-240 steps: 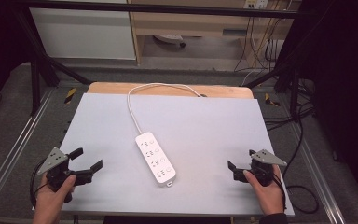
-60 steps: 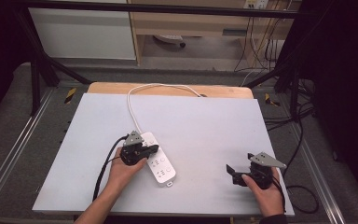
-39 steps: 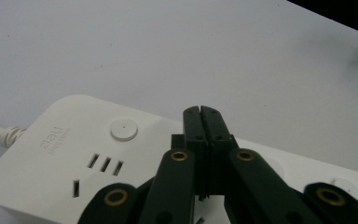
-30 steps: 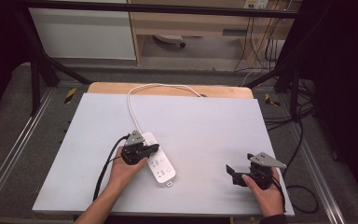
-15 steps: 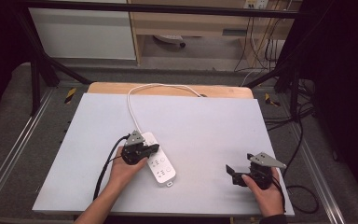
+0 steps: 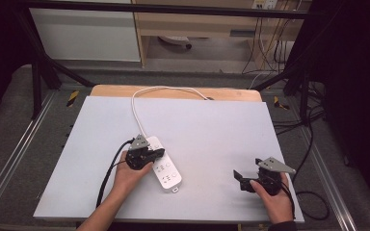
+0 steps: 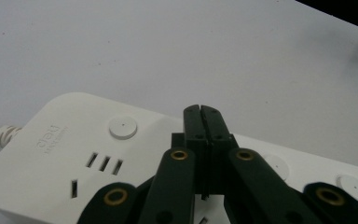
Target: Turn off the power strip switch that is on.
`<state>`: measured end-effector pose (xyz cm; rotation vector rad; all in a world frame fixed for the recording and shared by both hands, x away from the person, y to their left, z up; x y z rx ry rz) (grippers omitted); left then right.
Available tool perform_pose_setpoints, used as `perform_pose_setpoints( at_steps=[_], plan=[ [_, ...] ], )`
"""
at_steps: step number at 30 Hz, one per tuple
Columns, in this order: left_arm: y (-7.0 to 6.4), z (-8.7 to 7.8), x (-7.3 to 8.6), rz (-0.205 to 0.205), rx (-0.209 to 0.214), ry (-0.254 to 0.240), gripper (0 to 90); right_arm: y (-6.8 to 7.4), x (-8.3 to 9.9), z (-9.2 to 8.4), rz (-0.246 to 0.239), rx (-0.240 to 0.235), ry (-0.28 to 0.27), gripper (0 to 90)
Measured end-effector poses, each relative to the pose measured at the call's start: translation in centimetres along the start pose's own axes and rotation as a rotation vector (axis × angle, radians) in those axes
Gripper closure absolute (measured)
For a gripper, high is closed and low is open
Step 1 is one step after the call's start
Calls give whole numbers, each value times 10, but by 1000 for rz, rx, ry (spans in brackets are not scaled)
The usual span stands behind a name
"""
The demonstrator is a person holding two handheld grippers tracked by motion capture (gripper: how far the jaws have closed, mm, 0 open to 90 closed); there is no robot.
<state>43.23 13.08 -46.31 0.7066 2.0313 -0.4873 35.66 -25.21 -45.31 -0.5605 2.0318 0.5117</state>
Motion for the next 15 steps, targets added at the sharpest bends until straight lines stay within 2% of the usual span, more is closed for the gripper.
perform_pose_setpoints(
  at_steps=[2,8,15],
  plan=[
    [0,0,0,-7,5,2,900,0,0,0,1,-1,1,24],
    [-2,0,0,20,-8,0,900,0,0,0,0,-3,0,24],
    [-2,-1,0,23,-9,-1,900,0,0,0,-1,-3,-2,25]
  ],
)
Point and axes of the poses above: each handheld gripper's, and its own axes: z roughly forward along the jaws, x roughly out of its underside, y roughly to its left, the point moved 3 cm from there along z, roughly forward along the jaws, and after that the axes turned 9 degrees about -x, right-handed, at the moved point
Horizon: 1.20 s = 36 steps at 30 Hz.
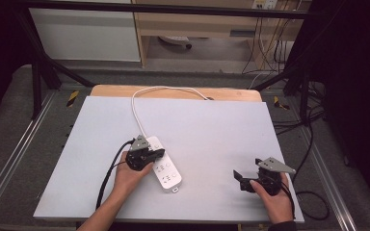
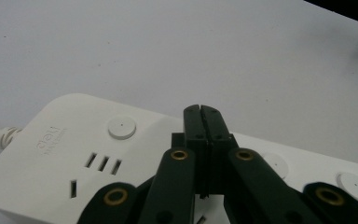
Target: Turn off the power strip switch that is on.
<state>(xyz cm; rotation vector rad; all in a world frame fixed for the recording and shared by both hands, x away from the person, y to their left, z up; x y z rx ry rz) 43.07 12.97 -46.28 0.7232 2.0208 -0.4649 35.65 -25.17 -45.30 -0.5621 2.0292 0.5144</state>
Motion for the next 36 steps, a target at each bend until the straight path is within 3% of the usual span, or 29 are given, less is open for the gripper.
perform_pose_setpoints(
  at_steps=[26,36],
  plan=[
    [2,-2,-2,-3,-19,28,900,1,0,-1,7,-4,-2,26],
    [0,-1,-3,22,-34,30,900,0,0,0,1,-4,2,27]
  ],
)
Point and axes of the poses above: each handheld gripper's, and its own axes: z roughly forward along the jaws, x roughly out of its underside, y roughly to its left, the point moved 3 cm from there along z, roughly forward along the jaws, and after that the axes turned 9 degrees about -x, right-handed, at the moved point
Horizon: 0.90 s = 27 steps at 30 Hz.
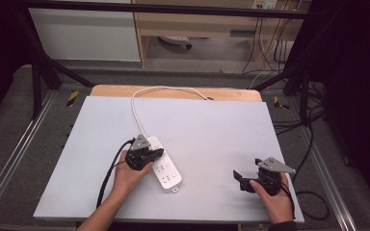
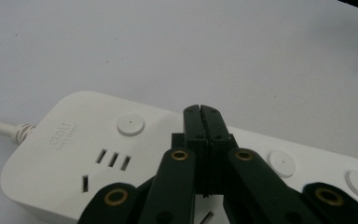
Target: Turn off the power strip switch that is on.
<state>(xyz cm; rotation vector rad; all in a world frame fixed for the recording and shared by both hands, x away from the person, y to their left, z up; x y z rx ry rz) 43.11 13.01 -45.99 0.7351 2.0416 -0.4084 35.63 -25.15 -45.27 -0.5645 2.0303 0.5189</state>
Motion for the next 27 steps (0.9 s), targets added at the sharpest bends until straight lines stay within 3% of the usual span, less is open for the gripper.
perform_pose_setpoints(
  at_steps=[7,14,20,23,27],
  plan=[
    [-2,0,-1,22,-13,6,900,0,0,0,2,-2,2,27],
    [-1,0,-1,11,-8,11,900,1,0,0,0,-3,2,27],
    [-3,0,-2,31,-22,15,900,0,0,0,0,-3,1,27],
    [-4,0,-2,60,-36,17,900,1,0,0,-1,-5,3,27],
    [-5,0,-3,54,-43,18,900,1,0,0,-1,-4,-1,27]
  ],
)
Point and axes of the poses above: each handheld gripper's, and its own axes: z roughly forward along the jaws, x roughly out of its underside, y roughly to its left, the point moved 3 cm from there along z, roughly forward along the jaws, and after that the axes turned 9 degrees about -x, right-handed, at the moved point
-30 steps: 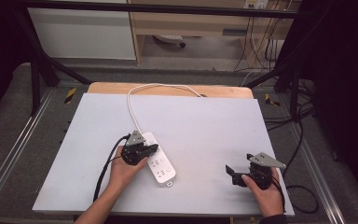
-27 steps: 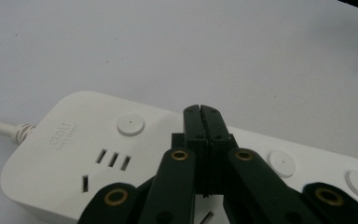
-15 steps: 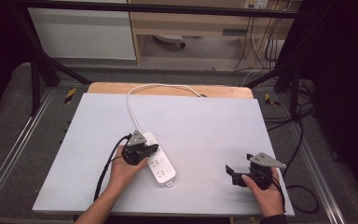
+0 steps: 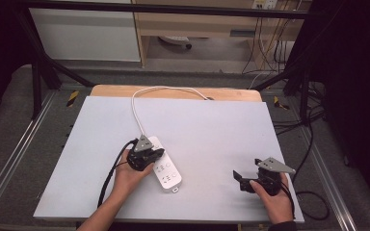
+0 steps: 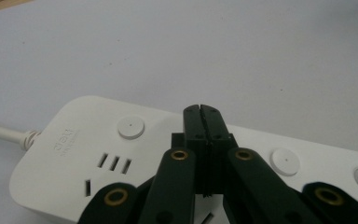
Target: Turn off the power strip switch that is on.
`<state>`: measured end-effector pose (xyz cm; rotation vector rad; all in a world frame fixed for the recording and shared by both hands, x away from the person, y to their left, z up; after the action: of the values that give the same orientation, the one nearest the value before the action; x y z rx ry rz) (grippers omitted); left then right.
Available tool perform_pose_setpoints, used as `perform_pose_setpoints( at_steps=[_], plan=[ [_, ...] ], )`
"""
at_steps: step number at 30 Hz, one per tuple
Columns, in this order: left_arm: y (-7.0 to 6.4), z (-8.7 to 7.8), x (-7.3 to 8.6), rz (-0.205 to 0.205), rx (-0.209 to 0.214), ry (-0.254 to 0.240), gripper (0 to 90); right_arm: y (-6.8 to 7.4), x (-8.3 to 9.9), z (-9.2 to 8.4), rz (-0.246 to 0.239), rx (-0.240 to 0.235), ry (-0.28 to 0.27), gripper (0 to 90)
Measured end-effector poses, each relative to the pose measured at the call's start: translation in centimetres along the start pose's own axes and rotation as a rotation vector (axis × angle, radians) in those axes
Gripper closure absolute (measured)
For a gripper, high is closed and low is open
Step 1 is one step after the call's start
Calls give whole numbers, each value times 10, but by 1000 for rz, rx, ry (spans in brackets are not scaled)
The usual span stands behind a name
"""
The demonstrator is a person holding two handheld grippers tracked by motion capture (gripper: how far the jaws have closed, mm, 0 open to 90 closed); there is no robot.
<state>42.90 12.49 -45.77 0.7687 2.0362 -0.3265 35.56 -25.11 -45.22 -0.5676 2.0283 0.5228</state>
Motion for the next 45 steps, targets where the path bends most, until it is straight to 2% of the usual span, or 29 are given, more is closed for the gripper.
perform_pose_setpoints(
  at_steps=[2,5,13,16,21,28,38,39,45],
  plan=[
    [-1,0,0,16,-9,2,900,0,0,0,0,1,0,27],
    [0,0,0,1,1,2,900,0,0,0,2,0,2,27],
    [-2,0,-1,9,-12,5,900,0,0,0,-1,0,2,27],
    [-2,1,-1,11,-4,9,900,0,0,0,-1,0,3,27],
    [-4,2,-1,20,-22,-1,900,0,0,0,0,0,1,27],
    [0,2,0,-24,7,-9,900,0,0,0,-1,-3,2,27],
    [-1,2,1,-44,3,-17,900,-1,0,0,0,-1,3,27],
    [-1,1,0,-50,6,-36,900,-1,0,1,-1,-1,4,27],
    [-1,1,0,-47,6,-36,900,0,0,1,-2,-2,8,27]
  ],
)
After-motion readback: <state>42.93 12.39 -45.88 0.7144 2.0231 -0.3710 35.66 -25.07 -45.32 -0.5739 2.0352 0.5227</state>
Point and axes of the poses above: each handheld gripper's, and its own axes: z roughly forward along the jaws, x roughly out of its underside, y roughly to its left, the point moved 3 cm from there along z, roughly forward along the jaws, and after that the axes turned 9 degrees about -x, right-handed, at the moved point
